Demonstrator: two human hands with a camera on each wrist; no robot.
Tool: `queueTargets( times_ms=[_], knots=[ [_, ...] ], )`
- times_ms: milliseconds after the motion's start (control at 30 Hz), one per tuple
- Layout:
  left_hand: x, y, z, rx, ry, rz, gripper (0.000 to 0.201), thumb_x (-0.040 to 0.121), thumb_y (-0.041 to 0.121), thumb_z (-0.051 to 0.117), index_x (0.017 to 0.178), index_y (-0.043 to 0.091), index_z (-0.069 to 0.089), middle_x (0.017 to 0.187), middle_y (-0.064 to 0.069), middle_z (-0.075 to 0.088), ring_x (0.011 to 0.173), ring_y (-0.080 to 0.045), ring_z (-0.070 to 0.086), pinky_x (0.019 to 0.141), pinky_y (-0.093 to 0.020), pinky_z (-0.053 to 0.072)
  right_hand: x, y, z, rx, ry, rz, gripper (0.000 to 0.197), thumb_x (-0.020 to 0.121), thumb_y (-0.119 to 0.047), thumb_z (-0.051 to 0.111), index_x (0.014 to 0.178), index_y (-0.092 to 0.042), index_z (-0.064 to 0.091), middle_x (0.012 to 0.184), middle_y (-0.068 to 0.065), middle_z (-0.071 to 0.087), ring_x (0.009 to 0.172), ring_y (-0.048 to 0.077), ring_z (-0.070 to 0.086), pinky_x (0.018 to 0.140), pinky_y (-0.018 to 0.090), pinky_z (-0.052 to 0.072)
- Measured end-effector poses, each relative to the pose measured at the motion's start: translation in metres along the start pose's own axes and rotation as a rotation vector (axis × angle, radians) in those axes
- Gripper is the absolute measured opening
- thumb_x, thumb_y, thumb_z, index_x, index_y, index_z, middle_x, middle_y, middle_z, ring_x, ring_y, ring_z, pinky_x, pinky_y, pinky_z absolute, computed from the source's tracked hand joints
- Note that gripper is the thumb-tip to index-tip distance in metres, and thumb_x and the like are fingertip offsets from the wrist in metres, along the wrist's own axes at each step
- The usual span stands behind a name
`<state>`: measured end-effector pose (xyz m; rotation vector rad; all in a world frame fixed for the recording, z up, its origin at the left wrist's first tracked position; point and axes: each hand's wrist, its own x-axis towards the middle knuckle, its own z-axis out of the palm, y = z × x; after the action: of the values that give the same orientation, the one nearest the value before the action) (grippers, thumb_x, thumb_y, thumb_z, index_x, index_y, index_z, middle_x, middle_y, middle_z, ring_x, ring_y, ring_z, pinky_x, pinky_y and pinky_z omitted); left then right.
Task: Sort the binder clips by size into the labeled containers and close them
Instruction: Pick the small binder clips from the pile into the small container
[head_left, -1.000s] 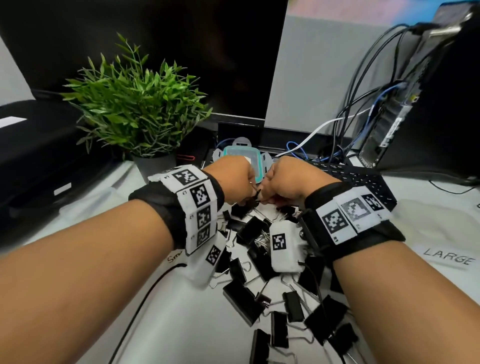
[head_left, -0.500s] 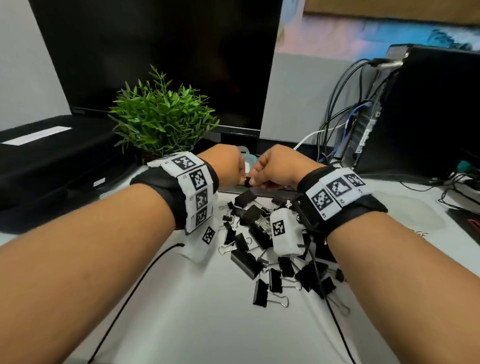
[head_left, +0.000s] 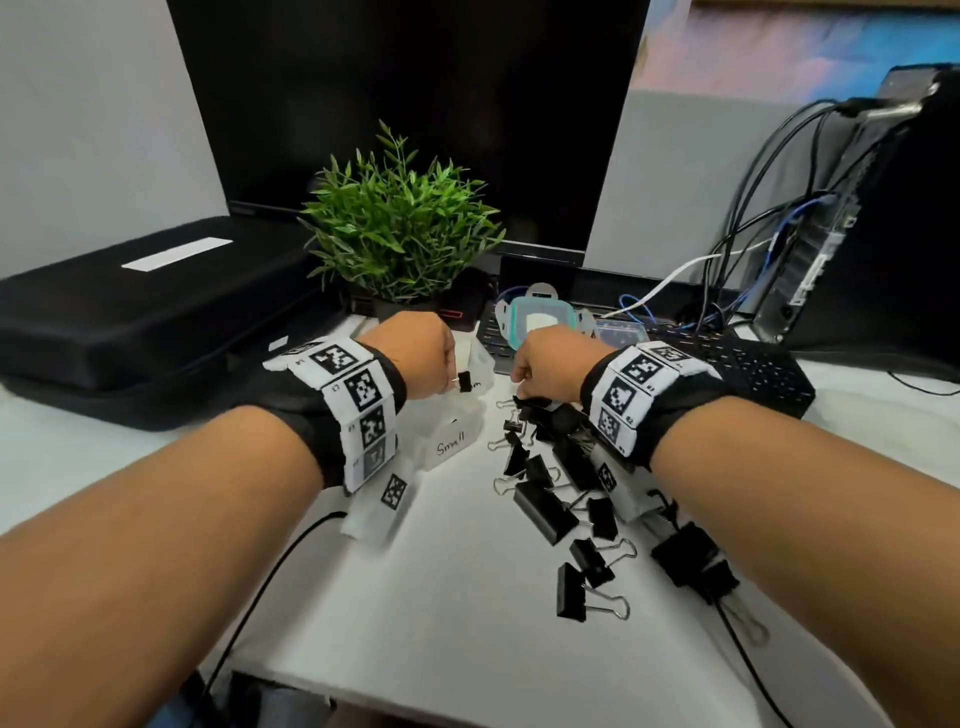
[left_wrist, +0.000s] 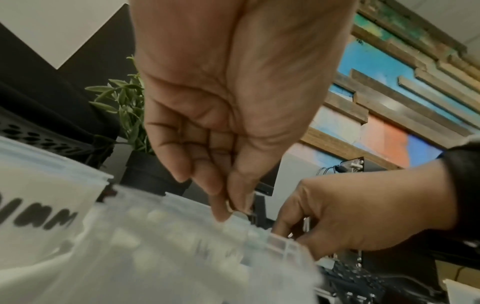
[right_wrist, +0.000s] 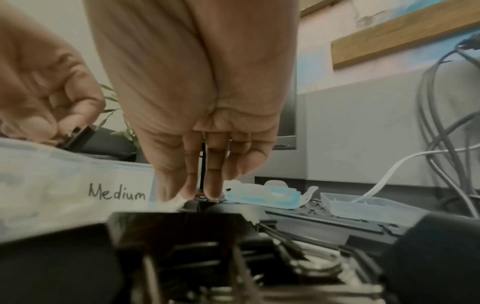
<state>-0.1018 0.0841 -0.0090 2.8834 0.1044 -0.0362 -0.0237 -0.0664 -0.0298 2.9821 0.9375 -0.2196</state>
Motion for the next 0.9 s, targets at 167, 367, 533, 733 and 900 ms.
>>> queueTargets(
  times_ms=[167, 367, 533, 733, 900],
  knots=[
    [-0.003, -0.007, -0.004, 0.147, -0.043, -0.024, 0.015, 0.078, 0.009, 0.060, 0.086, 0.015, 0.071, 0.096, -0.004, 0.069, 0.092, -0.025, 0.062, 0.072, -0.030, 0.051, 0.017, -0.005, 0.009, -0.061, -0.015, -0.002, 0.026, 0.086, -0.021, 0.065, 0.108, -0.007, 0.069, 0.108, 0.010, 0.068, 0.099, 0.028, 0.063, 0.088, 0.038, 0.053],
    [0.003, -0.010, 0.006, 0.135, -0.101, 0.000, 0.021, 0.084, 0.011, 0.052, 0.090, 0.008, 0.072, 0.098, -0.007, 0.070, 0.091, -0.027, 0.063, 0.080, -0.035, 0.054, 0.026, -0.005, 0.014, -0.083, -0.056, 0.006, 0.032, 0.082, -0.019, 0.070, 0.111, -0.006, 0.066, 0.109, 0.010, 0.067, 0.100, 0.028, 0.062, 0.089, 0.039, 0.053],
    [0.003, -0.009, -0.005, 0.056, -0.026, -0.002, 0.011, 0.086, 0.027, 0.064, 0.088, 0.018, 0.070, 0.091, 0.004, 0.066, 0.090, -0.016, 0.060, 0.078, -0.028, 0.049, 0.027, -0.004, 0.017, -0.087, -0.056, 0.003, 0.032, 0.083, -0.018, 0.069, 0.112, -0.005, 0.065, 0.109, 0.011, 0.067, 0.099, 0.028, 0.062, 0.088, 0.039, 0.053],
    [-0.008, -0.010, -0.001, 0.221, -0.162, -0.102, 0.065, 0.066, 0.058, 0.074, 0.110, 0.012, 0.063, 0.106, -0.002, 0.065, 0.098, -0.021, 0.060, 0.086, -0.034, 0.051, 0.020, -0.007, 0.018, -0.095, -0.049, -0.015, 0.028, 0.082, -0.016, 0.068, 0.108, -0.006, 0.064, 0.105, 0.009, 0.067, 0.095, 0.027, 0.062, 0.085, 0.037, 0.054],
    [-0.010, -0.001, 0.002, 0.217, -0.155, -0.082, 0.060, 0.071, 0.045, 0.077, 0.118, 0.010, 0.061, 0.113, -0.003, 0.064, 0.103, -0.023, 0.059, 0.087, -0.033, 0.050, 0.011, -0.010, 0.015, -0.096, -0.035, -0.047, 0.022, 0.085, -0.011, 0.064, 0.106, -0.004, 0.065, 0.106, 0.010, 0.066, 0.097, 0.027, 0.061, 0.080, 0.032, 0.051]
  ],
)
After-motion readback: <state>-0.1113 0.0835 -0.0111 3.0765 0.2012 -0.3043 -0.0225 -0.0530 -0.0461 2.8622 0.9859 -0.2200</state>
